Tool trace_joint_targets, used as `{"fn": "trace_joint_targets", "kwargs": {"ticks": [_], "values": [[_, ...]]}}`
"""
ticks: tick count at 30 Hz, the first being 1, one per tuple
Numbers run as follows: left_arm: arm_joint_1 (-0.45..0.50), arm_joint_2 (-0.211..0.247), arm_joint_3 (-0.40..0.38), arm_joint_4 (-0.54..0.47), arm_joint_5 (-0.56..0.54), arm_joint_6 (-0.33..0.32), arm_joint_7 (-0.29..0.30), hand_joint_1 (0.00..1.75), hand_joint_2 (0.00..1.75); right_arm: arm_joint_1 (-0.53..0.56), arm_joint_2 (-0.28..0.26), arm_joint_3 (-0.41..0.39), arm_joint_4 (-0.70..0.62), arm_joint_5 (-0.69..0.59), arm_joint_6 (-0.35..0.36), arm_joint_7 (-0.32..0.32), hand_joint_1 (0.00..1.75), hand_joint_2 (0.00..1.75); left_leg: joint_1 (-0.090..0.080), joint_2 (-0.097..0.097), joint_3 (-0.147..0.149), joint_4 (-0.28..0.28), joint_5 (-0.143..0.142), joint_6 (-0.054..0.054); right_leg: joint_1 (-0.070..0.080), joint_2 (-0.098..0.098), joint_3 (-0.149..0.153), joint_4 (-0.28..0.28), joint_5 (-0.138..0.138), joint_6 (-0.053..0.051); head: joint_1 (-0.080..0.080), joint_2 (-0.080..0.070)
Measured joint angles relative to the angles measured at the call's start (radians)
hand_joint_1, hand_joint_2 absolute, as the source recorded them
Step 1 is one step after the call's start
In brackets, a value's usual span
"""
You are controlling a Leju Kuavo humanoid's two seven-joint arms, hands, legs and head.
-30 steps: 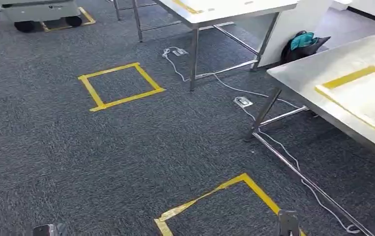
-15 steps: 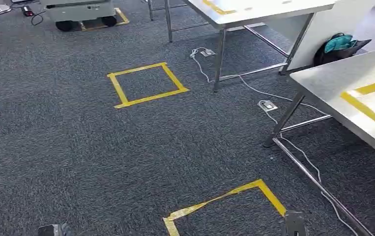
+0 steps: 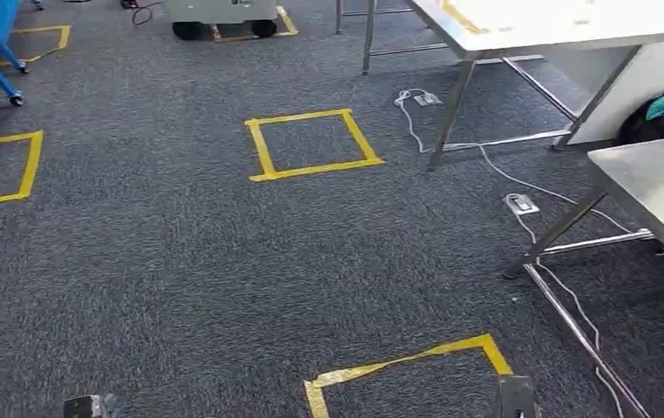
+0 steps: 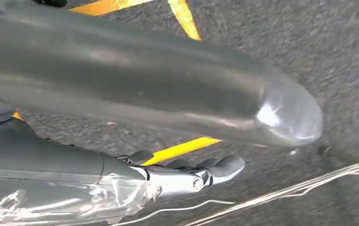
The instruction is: Take the parts from the cabinet and place them on the table.
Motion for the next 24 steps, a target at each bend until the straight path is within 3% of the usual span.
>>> {"fn": "trace_joint_targets", "kwargs": {"ticks": [2,3,4,5,6,7,8,9,12,13,14,15,17,18,19,20,22,23,24], "values": [[-0.002,-0.002,0.005,0.000,-0.008,0.000,0.000,0.00,0.00,0.004,0.000,-0.005,0.001,0.003,0.000,0.000,0.00,0.00,0.000,-0.020,-0.003,0.000,0.001,0.003,-0.002,0.018,-0.079,0.170,-0.071,0.005,0.002,0.000],[-0.002,-0.002,0.009,0.000,-0.014,0.000,0.000,0.00,0.00,0.004,0.000,-0.007,0.001,0.005,0.000,0.000,0.00,0.00,0.000,-0.030,-0.004,0.000,0.001,0.003,-0.002,0.019,-0.102,0.212,-0.077,0.005,0.001,0.000],[-0.001,-0.002,0.012,0.000,-0.018,0.000,0.000,0.00,0.00,0.004,0.000,-0.009,0.001,0.007,0.000,0.000,0.00,0.00,0.001,-0.041,-0.003,0.001,0.002,0.002,-0.002,0.020,-0.099,0.201,-0.060,0.005,0.001,0.000],[0.000,-0.002,0.015,0.000,-0.022,0.000,0.000,0.00,0.00,0.003,0.000,-0.013,0.001,0.009,-0.001,0.000,0.00,0.00,0.002,-0.052,-0.003,0.001,0.002,0.001,-0.004,0.020,-0.076,0.150,-0.024,0.005,0.001,0.000],[-0.001,-0.002,0.016,0.000,-0.026,0.000,0.000,0.00,0.00,0.003,0.000,-0.015,0.001,0.011,-0.001,0.000,0.00,0.00,0.004,-0.065,-0.001,0.002,0.003,-0.002,-0.008,0.025,-0.033,0.062,0.024,0.006,0.001,0.000],[-0.003,-0.003,0.016,0.000,-0.027,0.000,0.000,0.00,0.00,0.002,0.000,-0.016,0.001,0.012,-0.001,0.000,0.00,0.00,0.007,-0.078,-0.001,0.002,0.004,-0.008,-0.014,0.043,0.016,-0.036,0.069,0.008,0.001,0.000],[-0.004,-0.002,0.017,0.000,-0.029,0.000,0.000,0.00,0.00,0.002,0.001,-0.018,0.001,0.014,-0.002,0.000,0.00,0.00,0.006,-0.088,-0.003,0.004,0.004,-0.016,-0.023,0.095,0.044,-0.096,0.071,0.016,0.002,0.000],[-0.006,-0.001,0.018,0.000,-0.032,0.000,-0.001,0.00,0.00,0.002,0.003,-0.019,0.001,0.014,-0.002,-0.001,0.00,0.00,0.004,-0.097,-0.010,0.012,0.004,-0.022,-0.023,0.104,0.052,-0.114,0.067,0.010,0.001,0.000],[0.001,-0.001,0.024,0.000,-0.035,0.000,-0.001,0.00,0.00,0.002,0.004,-0.022,0.001,0.017,-0.003,-0.001,0.00,0.00,0.013,-0.121,-0.017,-0.002,0.021,-0.046,-0.011,0.078,0.052,-0.103,0.073,-0.011,0.001,0.000],[0.002,-0.001,0.027,0.000,-0.035,0.000,-0.001,0.00,0.00,0.000,0.005,-0.022,0.001,0.018,-0.004,-0.001,0.00,0.00,0.014,-0.115,-0.020,0.001,0.016,-0.049,-0.017,0.065,0.054,-0.112,0.079,-0.022,0.001,0.000],[0.002,-0.001,0.029,0.000,-0.036,0.000,-0.001,0.00,0.00,-0.001,0.005,-0.023,0.001,0.018,-0.006,-0.002,0.00,0.00,0.008,-0.061,-0.030,0.026,-0.005,-0.049,-0.014,0.055,0.054,-0.112,0.081,-0.030,-0.003,0.000],[-0.003,-0.001,0.031,0.000,-0.036,0.000,-0.001,0.00,0.00,-0.001,0.005,-0.023,0.001,0.018,-0.006,-0.002,0.00,0.00,0.007,-0.037,-0.057,0.079,-0.038,-0.050,-0.011,0.043,0.053,-0.113,0.081,-0.038,-0.008,0.000],[-0.008,-0.003,0.031,0.000,-0.036,0.000,-0.001,0.00,0.00,0.003,0.005,-0.024,0.001,0.018,-0.005,-0.002,0.00,0.00,0.006,-0.021,-0.135,0.243,-0.115,-0.052,-0.004,0.014,0.050,-0.113,0.080,-0.044,-0.007,0.000],[-0.006,-0.004,0.031,0.000,-0.037,-0.001,-0.001,0.00,0.00,0.004,0.005,-0.024,0.001,0.018,-0.005,-0.002,0.00,0.00,0.006,-0.020,-0.167,0.313,-0.137,-0.051,-0.001,-0.001,0.048,-0.113,0.081,-0.046,-0.008,0.000],[-0.005,-0.005,0.032,0.000,-0.037,-0.001,-0.001,0.00,0.00,0.004,0.005,-0.025,0.001,0.017,-0.005,-0.002,0.00,0.00,0.005,-0.020,-0.173,0.328,-0.134,-0.050,0.000,-0.012,0.048,-0.113,0.081,-0.046,-0.008,0.000],[-0.003,-0.005,0.033,0.000,-0.038,-0.001,-0.001,0.00,0.00,0.003,0.005,-0.026,0.001,0.017,-0.005,-0.002,0.00,0.00,0.003,-0.019,-0.152,0.295,-0.105,-0.047,0.002,-0.026,0.048,-0.113,0.081,-0.046,-0.008,0.000],[-0.003,-0.005,0.038,0.000,-0.040,-0.001,-0.002,0.00,0.00,0.001,0.005,-0.030,0.001,0.019,-0.005,-0.003,0.00,0.00,-0.002,0.004,-0.059,0.132,-0.025,-0.037,0.003,-0.048,0.051,-0.113,0.080,-0.045,-0.008,0.000],[-0.005,-0.005,0.040,0.000,-0.044,-0.002,-0.002,0.00,0.00,0.000,0.005,-0.031,0.001,0.020,-0.005,-0.004,0.00,0.00,-0.010,0.053,-0.012,0.054,-0.001,-0.028,0.003,-0.058,0.054,-0.113,0.079,-0.043,-0.008,0.000],[-0.010,-0.005,0.040,0.000,-0.047,-0.003,-0.002,0.00,0.00,0.001,0.006,-0.032,0.001,0.022,-0.005,-0.005,0.00,0.00,-0.020,0.083,0.010,0.000,-0.008,-0.028,0.014,-0.070,0.050,-0.103,0.072,-0.035,-0.012,0.000]]}}
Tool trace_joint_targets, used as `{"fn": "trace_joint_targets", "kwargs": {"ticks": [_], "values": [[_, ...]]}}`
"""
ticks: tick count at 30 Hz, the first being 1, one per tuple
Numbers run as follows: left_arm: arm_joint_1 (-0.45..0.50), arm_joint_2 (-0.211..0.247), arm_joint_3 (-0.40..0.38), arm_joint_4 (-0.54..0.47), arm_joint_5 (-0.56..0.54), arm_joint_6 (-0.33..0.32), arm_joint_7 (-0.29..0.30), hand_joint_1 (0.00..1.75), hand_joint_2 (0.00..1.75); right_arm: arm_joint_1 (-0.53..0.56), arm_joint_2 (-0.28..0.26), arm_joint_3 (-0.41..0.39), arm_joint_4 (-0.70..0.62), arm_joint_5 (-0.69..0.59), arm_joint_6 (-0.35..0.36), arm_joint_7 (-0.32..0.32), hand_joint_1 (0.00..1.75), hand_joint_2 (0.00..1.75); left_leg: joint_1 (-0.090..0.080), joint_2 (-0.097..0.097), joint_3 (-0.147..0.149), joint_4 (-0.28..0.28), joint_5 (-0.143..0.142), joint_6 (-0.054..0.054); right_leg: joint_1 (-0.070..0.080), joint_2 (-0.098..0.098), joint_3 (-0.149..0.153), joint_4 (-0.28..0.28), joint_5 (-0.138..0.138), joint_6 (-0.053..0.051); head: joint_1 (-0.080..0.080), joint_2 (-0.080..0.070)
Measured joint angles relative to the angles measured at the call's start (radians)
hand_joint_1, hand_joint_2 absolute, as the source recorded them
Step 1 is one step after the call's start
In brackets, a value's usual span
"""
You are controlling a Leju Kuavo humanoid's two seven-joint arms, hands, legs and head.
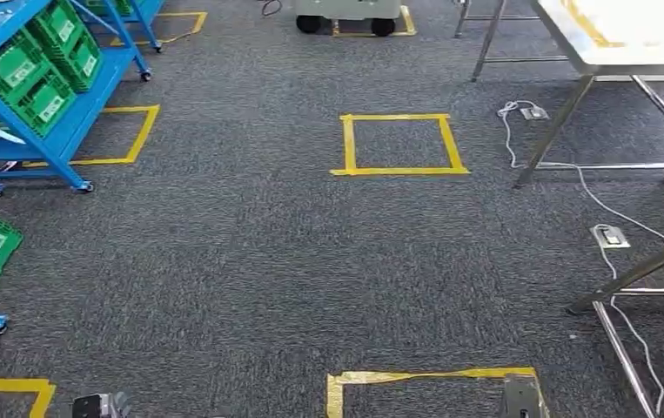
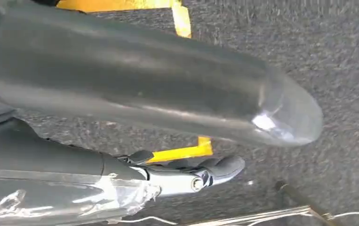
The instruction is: Take the parts from the cabinet and place them on the table.
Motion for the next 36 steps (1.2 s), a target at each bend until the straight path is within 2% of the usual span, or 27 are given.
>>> {"fn": "trace_joint_targets", "kwargs": {"ticks": [3,4,5,6,7,8,9,10,11,12,13,14,15,19,20,21,22,24,25,26,27,28,29,30,34,35,36], "values": [[0.002,-0.002,0.006,0.000,-0.010,-0.005,0.000,0.00,0.00,-0.003,0.000,-0.007,0.000,0.003,0.000,-0.002,0.00,0.00,-0.001,-0.036,-0.012,0.006,0.003,0.009,-0.001,-0.033,0.005,-0.008,0.001,0.008,0.004,0.000],[0.006,-0.003,0.010,0.000,-0.010,-0.007,0.000,0.00,0.00,-0.005,0.000,-0.007,-0.001,0.005,0.000,-0.003,0.00,0.00,0.003,-0.048,-0.010,0.000,0.008,0.018,-0.002,-0.041,0.008,-0.006,-0.004,0.015,0.002,0.000],[0.007,-0.003,0.012,0.000,-0.013,-0.008,-0.001,0.00,0.00,-0.006,0.000,-0.008,-0.001,0.005,0.000,-0.004,0.00,0.00,0.009,-0.057,-0.009,-0.002,0.011,0.023,-0.006,0.003,-0.002,0.009,-0.018,0.024,0.005,0.000],[0.004,-0.001,0.018,0.000,-0.014,-0.008,-0.001,0.00,0.00,-0.005,0.000,-0.010,-0.001,0.005,0.000,-0.006,0.00,0.00,0.012,-0.066,-0.010,-0.002,0.013,0.028,-0.009,0.052,-0.022,0.059,-0.051,0.028,0.009,0.000],[0.001,-0.002,0.019,0.000,-0.017,-0.009,-0.001,0.00,0.00,-0.002,0.000,-0.013,-0.001,0.005,0.000,-0.006,0.00,0.00,0.013,-0.080,-0.013,-0.002,0.015,0.031,-0.011,0.078,-0.059,0.143,-0.093,0.031,0.011,0.000],[-0.001,-0.004,0.019,0.000,-0.019,-0.011,-0.001,0.00,0.00,0.001,0.000,-0.015,-0.001,0.005,0.000,-0.006,0.00,0.00,0.013,-0.093,-0.015,-0.002,0.016,0.033,-0.013,0.089,-0.102,0.234,-0.132,0.034,0.012,0.000],[0.000,-0.006,0.019,0.000,-0.019,-0.012,-0.001,0.00,0.00,0.003,0.000,-0.016,-0.001,0.005,0.000,-0.005,0.00,0.00,0.013,-0.107,-0.017,-0.002,0.016,0.033,-0.014,0.091,-0.135,0.300,-0.155,0.035,0.012,0.000],[0.003,-0.006,0.021,0.000,-0.020,-0.011,-0.001,0.00,0.00,0.003,0.000,-0.018,-0.001,0.005,0.000,-0.005,0.00,0.00,0.013,-0.119,-0.017,-0.001,0.017,0.032,-0.014,0.091,-0.149,0.322,-0.150,0.036,0.013,0.000],[0.004,-0.006,0.023,0.000,-0.020,-0.011,-0.001,0.00,0.00,0.003,0.000,-0.019,-0.001,0.005,0.000,-0.005,0.00,0.00,0.015,-0.131,-0.016,-0.001,0.018,0.031,-0.016,0.091,-0.139,0.294,-0.121,0.037,0.012,0.000],[0.004,-0.006,0.024,0.000,-0.020,-0.011,-0.001,0.00,0.00,0.002,0.000,-0.020,-0.001,0.005,0.000,-0.006,0.00,0.00,0.017,-0.146,-0.016,0.000,0.020,0.028,-0.019,0.093,-0.109,0.226,-0.077,0.039,0.013,0.000],[0.003,-0.008,0.024,0.000,-0.023,-0.011,-0.001,0.00,0.00,0.003,0.000,-0.022,-0.001,0.004,0.002,-0.007,0.00,0.00,0.020,-0.162,-0.015,0.000,0.020,0.023,-0.025,0.107,-0.055,0.116,-0.022,0.042,0.012,0.000],[0.002,-0.008,0.024,0.000,-0.027,-0.010,-0.001,0.00,0.00,0.003,0.000,-0.024,-0.001,0.004,0.004,-0.009,0.00,0.00,0.021,-0.174,-0.016,0.002,0.021,0.016,-0.036,0.147,-0.014,0.032,0.009,0.050,0.013,0.000],[0.000,-0.008,0.024,0.000,-0.030,-0.010,-0.001,0.00,0.00,0.003,0.001,-0.026,0.000,0.002,0.008,-0.010,0.00,0.00,0.017,-0.185,-0.023,0.009,0.021,0.008,-0.039,0.192,0.000,-0.002,-0.012,0.052,0.014,0.000],[0.007,-0.014,0.024,-0.001,-0.044,0.006,-0.002,0.00,0.00,0.007,0.001,-0.037,0.000,0.003,0.014,-0.016,0.00,0.00,0.027,-0.225,-0.036,-0.003,0.041,-0.017,-0.029,0.151,0.002,0.001,0.003,0.017,0.011,0.000],[0.008,-0.015,0.024,0.000,-0.045,0.008,-0.002,0.00,0.00,0.005,0.000,-0.039,-0.001,0.005,0.014,-0.016,0.00,0.00,0.028,-0.203,-0.040,0.007,0.030,-0.016,-0.032,0.137,0.002,-0.003,0.007,0.008,0.012,0.000],[0.007,-0.017,0.024,-0.001,-0.048,0.007,-0.002,0.00,0.00,0.006,-0.001,-0.042,-0.002,0.008,0.014,-0.018,0.00,0.00,0.021,-0.152,-0.061,0.048,-0.002,-0.018,-0.029,0.127,0.002,-0.004,0.008,0.001,0.004,0.000],[0.002,-0.019,0.024,-0.001,-0.051,0.007,-0.002,0.00,0.00,0.009,-0.001,-0.044,-0.001,0.011,0.015,-0.018,0.00,0.00,0.020,-0.122,-0.097,0.126,-0.046,-0.020,-0.025,0.112,0.000,-0.004,0.008,-0.003,0.001,0.000],[-0.001,-0.022,0.025,-0.001,-0.054,0.006,-0.002,0.00,0.00,0.016,-0.001,-0.049,-0.001,0.017,0.015,-0.018,0.00,0.00,0.020,-0.102,-0.173,0.291,-0.116,-0.021,-0.018,0.078,-0.003,-0.004,0.006,-0.008,0.002,0.000],[0.001,-0.023,0.026,0.000,-0.060,0.006,-0.002,0.00,0.00,0.017,-0.001,-0.053,-0.001,0.020,0.014,-0.018,0.00,0.00,0.020,-0.101,-0.191,0.331,-0.123,-0.020,-0.016,0.063,-0.004,-0.004,0.006,-0.008,0.002,0.000],[0.004,-0.024,0.026,0.000,-0.061,0.006,-0.002,0.00,0.00,0.016,-0.001,-0.057,-0.001,0.020,0.014,-0.018,0.00,0.00,0.020,-0.100,-0.179,0.317,-0.104,-0.018,-0.015,0.050,-0.004,-0.004,0.006,-0.008,0.002,0.000],[0.005,-0.024,0.027,-0.001,-0.061,0.006,-0.002,0.00,0.00,0.014,-0.001,-0.058,-0.001,0.021,0.014,-0.018,0.00,0.00,0.020,-0.099,-0.147,0.261,-0.069,-0.015,-0.014,0.038,-0.004,-0.004,0.006,-0.008,0.001,0.000],[0.005,-0.024,0.028,-0.001,-0.062,0.006,-0.002,0.00,0.00,0.013,-0.001,-0.059,-0.001,0.021,0.014,-0.018,0.00,0.00,0.017,-0.089,-0.095,0.169,-0.026,-0.010,-0.014,0.026,-0.001,-0.004,0.005,-0.008,0.002,0.000],[0.004,-0.024,0.029,-0.001,-0.062,0.006,-0.002,0.00,0.00,0.012,-0.001,-0.060,-0.001,0.022,0.014,-0.018,0.00,0.00,0.012,-0.054,-0.041,0.078,0.006,-0.004,-0.014,0.016,0.002,-0.004,0.004,-0.006,0.001,0.000],[0.002,-0.024,0.030,-0.001,-0.062,0.006,-0.002,0.00,0.00,0.012,-0.001,-0.061,-0.001,0.022,0.014,-0.019,0.00,0.00,0.002,0.010,-0.008,0.018,0.003,-0.001,-0.010,0.008,0.003,-0.003,0.001,-0.002,0.001,0.000],[0.001,-0.025,0.035,-0.001,-0.062,0.006,-0.002,0.00,0.00,0.010,-0.001,-0.064,-0.001,0.023,0.014,-0.019,0.00,0.00,-0.004,-0.038,-0.014,0.003,0.009,0.016,-0.006,-0.037,0.013,-0.008,-0.004,0.015,0.003,0.000],[0.002,-0.026,0.036,-0.001,-0.062,0.006,-0.003,0.00,0.00,0.008,-0.001,-0.064,-0.002,0.023,0.014,-0.019,0.00,0.00,0.005,-0.049,-0.012,-0.002,0.015,0.024,-0.012,-0.010,0.002,-0.001,-0.012,0.026,0.003,0.000],[0.002,-0.026,0.039,-0.001,-0.062,0.006,-0.003,0.00,0.00,0.008,-0.001,-0.065,-0.002,0.023,0.014,-0.021,0.00,0.00,0.008,-0.058,-0.012,-0.002,0.016,0.027,-0.012,0.047,-0.004,0.027,-0.034,0.031,0.008,0.000]]}}
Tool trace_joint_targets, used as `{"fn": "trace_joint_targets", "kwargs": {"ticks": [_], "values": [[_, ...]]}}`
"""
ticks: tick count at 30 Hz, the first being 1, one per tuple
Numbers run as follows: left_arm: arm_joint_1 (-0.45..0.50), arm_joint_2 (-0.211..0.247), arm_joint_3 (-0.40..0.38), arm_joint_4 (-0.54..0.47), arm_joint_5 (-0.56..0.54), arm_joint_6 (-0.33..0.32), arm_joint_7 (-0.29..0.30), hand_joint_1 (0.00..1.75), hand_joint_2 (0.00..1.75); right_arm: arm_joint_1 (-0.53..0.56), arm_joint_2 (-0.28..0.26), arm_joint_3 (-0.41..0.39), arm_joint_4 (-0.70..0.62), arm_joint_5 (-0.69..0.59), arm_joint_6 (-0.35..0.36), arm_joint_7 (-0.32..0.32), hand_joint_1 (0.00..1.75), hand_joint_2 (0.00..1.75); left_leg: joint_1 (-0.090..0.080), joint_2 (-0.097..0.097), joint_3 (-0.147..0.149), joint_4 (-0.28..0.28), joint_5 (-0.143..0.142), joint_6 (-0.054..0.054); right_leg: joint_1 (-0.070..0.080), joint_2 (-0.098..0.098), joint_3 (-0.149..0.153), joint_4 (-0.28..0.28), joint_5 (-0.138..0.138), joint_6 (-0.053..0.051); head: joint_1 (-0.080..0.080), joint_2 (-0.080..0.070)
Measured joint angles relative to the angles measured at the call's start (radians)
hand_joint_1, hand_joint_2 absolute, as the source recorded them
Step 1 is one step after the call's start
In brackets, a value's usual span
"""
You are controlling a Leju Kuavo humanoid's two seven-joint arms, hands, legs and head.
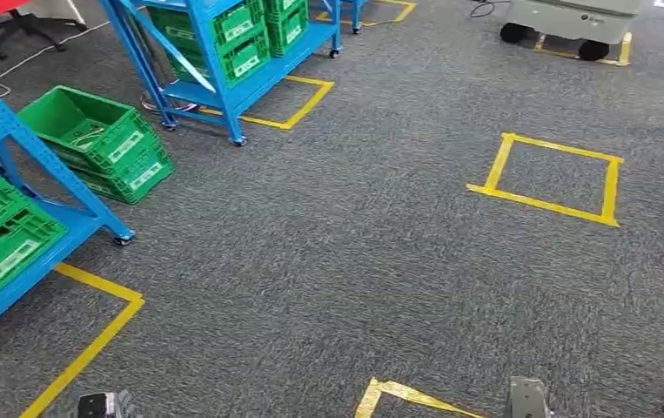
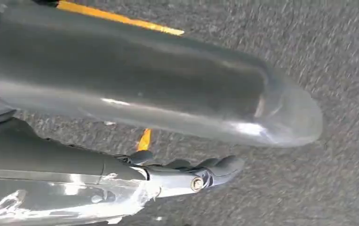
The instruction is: Take the parts from the cabinet and place them on the table.
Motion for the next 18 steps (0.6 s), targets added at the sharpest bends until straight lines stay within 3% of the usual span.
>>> {"fn": "trace_joint_targets", "kwargs": {"ticks": [1,2,3,4,6,8,9,10,13,14,15,16,18], "values": [[-0.003,-0.002,0.001,0.000,0.000,0.000,0.000,0.00,0.00,0.003,0.000,0.000,0.000,0.000,0.000,0.000,0.00,0.00,0.001,-0.012,-0.001,0.000,0.001,0.006,-0.002,0.029,-0.027,0.067,-0.038,0.002,0.002,0.000],[-0.005,-0.004,0.002,0.000,0.000,0.000,0.000,0.00,0.00,0.006,0.000,0.000,0.000,0.000,0.000,0.000,0.00,0.00,0.002,-0.027,-0.003,0.000,0.002,0.008,-0.002,0.040,-0.070,0.160,-0.081,0.006,0.003,0.000],[-0.006,-0.005,0.002,0.000,0.000,0.000,0.000,0.00,0.00,0.008,0.000,-0.001,0.000,0.000,0.000,0.001,0.00,0.00,0.002,-0.041,-0.005,0.000,0.003,0.009,-0.003,0.042,-0.107,0.236,-0.111,0.007,0.005,0.000],[-0.004,-0.005,0.002,0.000,0.000,0.000,0.000,0.00,0.00,0.009,0.000,-0.001,0.001,0.000,0.000,0.001,0.00,0.00,0.002,-0.054,-0.005,0.001,0.003,0.009,-0.003,0.043,-0.133,0.283,-0.121,0.008,0.004,0.000],[-0.001,-0.005,0.004,0.000,0.000,0.000,0.000,0.00,0.00,0.008,0.000,-0.001,0.000,0.000,0.000,0.001,0.00,0.00,0.003,-0.075,-0.003,0.001,0.004,0.007,-0.004,0.043,-0.122,0.248,-0.078,0.007,0.004,0.000],[-0.002,-0.006,0.004,0.000,-0.002,0.000,0.000,0.00,0.00,0.007,0.000,-0.002,0.000,0.002,0.000,0.000,0.00,0.00,0.007,-0.108,-0.001,0.003,0.006,0.002,-0.011,0.064,-0.035,0.062,0.024,0.008,0.004,0.000],[-0.002,-0.006,0.004,0.000,-0.003,0.000,0.000,0.00,0.00,0.007,0.000,-0.003,0.001,0.003,0.000,0.000,0.00,0.00,0.008,-0.118,-0.002,0.004,0.006,-0.006,-0.019,0.114,-0.002,-0.011,0.040,0.013,0.005,0.000],[-0.006,-0.005,0.005,-0.001,-0.004,0.000,0.000,0.00,0.00,0.007,0.000,-0.005,0.002,0.004,0.002,0.000,0.00,0.00,0.004,-0.131,-0.013,0.012,0.008,-0.014,-0.024,0.158,0.004,-0.032,0.026,0.012,0.006,0.000],[-0.001,-0.005,0.006,-0.001,-0.009,0.000,0.000,0.00,0.00,0.010,0.000,-0.009,0.002,0.009,0.002,-0.001,0.00,0.00,0.013,-0.163,-0.027,0.002,0.025,-0.035,-0.014,0.127,0.003,-0.020,0.033,-0.012,0.004,0.000],[0.001,-0.005,0.009,-0.001,-0.010,0.000,0.000,0.00,0.00,0.008,0.000,-0.010,0.002,0.011,0.002,-0.003,0.00,0.00,0.014,-0.175,-0.029,0.003,0.026,-0.040,-0.018,0.113,0.003,-0.027,0.038,-0.021,0.004,0.000],[0.003,-0.005,0.009,-0.001,-0.013,0.000,0.000,0.00,0.00,0.006,-0.001,-0.013,0.001,0.012,0.002,-0.004,0.00,0.00,0.009,-0.125,-0.036,0.017,0.010,-0.042,-0.019,0.099,0.005,-0.029,0.041,-0.027,0.002,0.000],[0.000,-0.005,0.009,-0.001,-0.015,-0.001,0.000,0.00,0.00,0.006,-0.001,-0.016,0.001,0.015,0.002,-0.005,0.00,0.00,0.007,-0.078,-0.062,0.070,-0.028,-0.044,-0.016,0.086,0.005,-0.030,0.041,-0.037,-0.007,0.000],[-0.006,-0.005,0.010,-0.002,-0.019,-0.003,0.000,0.00,0.00,0.011,-0.001,-0.021,0.001,0.018,0.002,-0.005,0.00,0.00,0.007,-0.048,-0.135,0.227,-0.104,-0.048,-0.009,0.051,0.003,-0.030,0.039,-0.043,-0.007,0.000]]}}
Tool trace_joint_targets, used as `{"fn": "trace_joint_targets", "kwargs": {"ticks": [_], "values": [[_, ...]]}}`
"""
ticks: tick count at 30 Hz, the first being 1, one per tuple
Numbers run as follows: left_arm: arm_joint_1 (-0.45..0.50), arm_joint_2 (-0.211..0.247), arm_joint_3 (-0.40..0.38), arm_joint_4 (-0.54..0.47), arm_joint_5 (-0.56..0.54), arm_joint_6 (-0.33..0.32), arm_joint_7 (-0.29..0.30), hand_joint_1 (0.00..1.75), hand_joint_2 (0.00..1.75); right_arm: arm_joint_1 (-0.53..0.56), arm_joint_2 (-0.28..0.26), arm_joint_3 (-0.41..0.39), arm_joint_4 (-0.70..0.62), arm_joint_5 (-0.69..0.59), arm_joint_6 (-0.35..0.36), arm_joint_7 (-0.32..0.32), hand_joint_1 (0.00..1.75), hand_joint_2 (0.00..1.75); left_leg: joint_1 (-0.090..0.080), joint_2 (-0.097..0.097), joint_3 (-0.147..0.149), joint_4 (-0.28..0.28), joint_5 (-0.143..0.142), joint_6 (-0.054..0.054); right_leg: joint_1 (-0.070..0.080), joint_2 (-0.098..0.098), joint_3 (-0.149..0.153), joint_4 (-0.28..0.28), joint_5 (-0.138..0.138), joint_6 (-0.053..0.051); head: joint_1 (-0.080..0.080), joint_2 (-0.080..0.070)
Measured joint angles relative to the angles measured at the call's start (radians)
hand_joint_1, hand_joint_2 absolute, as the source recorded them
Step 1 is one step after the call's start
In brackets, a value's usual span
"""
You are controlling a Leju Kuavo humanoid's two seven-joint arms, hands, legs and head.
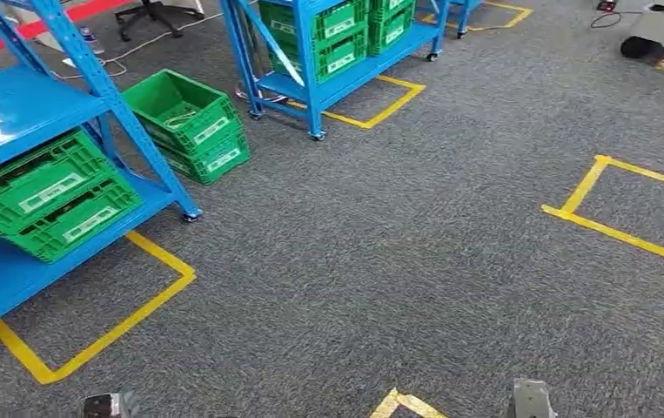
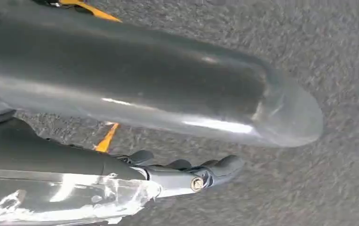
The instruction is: Take the parts from the cabinet and place them on the table.
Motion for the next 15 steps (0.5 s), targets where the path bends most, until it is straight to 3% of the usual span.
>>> {"fn": "trace_joint_targets", "kwargs": {"ticks": [1,2,3,5,6,7,8,11,12,13,14,15], "values": [[0.000,0.000,0.000,0.000,0.000,0.000,0.000,0.00,0.00,0.001,0.000,-0.003,0.000,0.001,0.000,0.000,0.00,0.00,0.000,0.003,-0.030,0.066,-0.024,0.000,0.002,-0.016,-0.001,0.000,-0.001,-0.001,0.000,0.000],[0.002,-0.002,0.000,0.000,-0.002,0.000,0.000,0.00,0.00,0.000,0.000,-0.005,0.000,0.003,0.000,0.000,0.00,0.00,0.000,0.004,-0.043,0.095,-0.024,-0.001,0.003,-0.032,-0.002,0.000,-0.001,-0.001,0.000,0.000],[0.005,-0.002,0.000,0.000,-0.003,0.000,0.000,0.00,0.00,-0.001,0.000,-0.007,0.000,0.006,0.000,-0.002,0.00,0.00,0.000,0.005,-0.027,0.074,-0.002,0.001,0.003,-0.045,-0.001,0.000,-0.001,-0.001,0.000,0.000],[0.006,-0.002,0.000,-0.001,-0.007,0.000,0.000,0.00,0.00,-0.005,0.000,-0.011,0.000,0.012,0.000,-0.002,0.00,0.00,-0.002,0.021,0.059,-0.078,0.075,0.007,0.004,-0.068,0.002,0.000,-0.002,0.000,0.000,0.000],[0.006,-0.002,0.001,-0.004,-0.010,0.000,0.000,0.00,0.00,-0.007,0.001,-0.013,0.000,0.014,0.001,-0.003,0.00,0.00,-0.006,0.054,0.109,-0.162,0.104,0.013,0.004,-0.077,0.006,0.000,-0.004,0.002,-0.001,0.000],[0.003,-0.003,0.001,-0.006,-0.013,-0.001,0.000,0.00,0.00,-0.006,0.001,-0.015,0.000,0.016,0.001,-0.003,0.00,0.00,-0.018,0.116,0.136,-0.214,0.095,0.016,0.012,-0.087,0.006,0.003,-0.009,0.008,-0.001,0.000],[-0.002,-0.003,0.001,-0.007,-0.015,-0.001,0.000,0.00,0.00,-0.005,0.001,-0.020,0.000,0.021,0.001,-0.004,0.00,0.00,-0.017,0.098,0.133,-0.218,0.099,0.025,0.015,-0.097,0.006,0.002,-0.011,0.013,0.000,0.000],[0.004,-0.003,0.006,-0.009,-0.020,0.000,0.000,0.00,0.00,-0.010,0.001,-0.027,0.000,0.031,0.001,-0.005,0.00,0.00,-0.019,0.066,0.129,-0.224,0.102,0.037,0.015,-0.129,0.019,-0.005,-0.013,0.023,0.000,0.000],[0.006,-0.005,0.008,-0.010,-0.020,0.000,0.000,0.00,0.00,-0.011,0.001,-0.029,-0.001,0.034,0.001,-0.005,0.00,0.00,-0.010,0.054,0.133,-0.228,0.106,0.044,0.010,-0.099,0.012,0.003,-0.023,0.034,0.002,0.000],[0.006,-0.005,0.010,-0.012,-0.021,0.000,0.000,0.00,0.00,-0.011,0.001,-0.031,-0.001,0.036,0.001,-0.006,0.00,0.00,-0.006,0.046,0.133,-0.228,0.107,0.049,0.010,-0.051,-0.002,0.043,-0.052,0.038,0.006,0.000],[0.003,-0.006,0.010,-0.014,-0.023,-0.001,0.000,0.00,0.00,-0.009,0.001,-0.035,-0.001,0.037,0.002,-0.006,0.00,0.00,-0.005,0.034,0.132,-0.228,0.109,0.053,0.007,-0.025,-0.037,0.118,-0.090,0.041,0.010,0.000],[0.001,-0.008,0.010,-0.014,-0.024,-0.001,0.000,0.00,0.00,-0.006,0.001,-0.038,-0.001,0.039,0.002,-0.006,0.00,0.00,-0.004,0.019,0.130,-0.228,0.109,0.054,0.005,-0.013,-0.078,0.204,-0.127,0.044,0.010,0.000]]}}
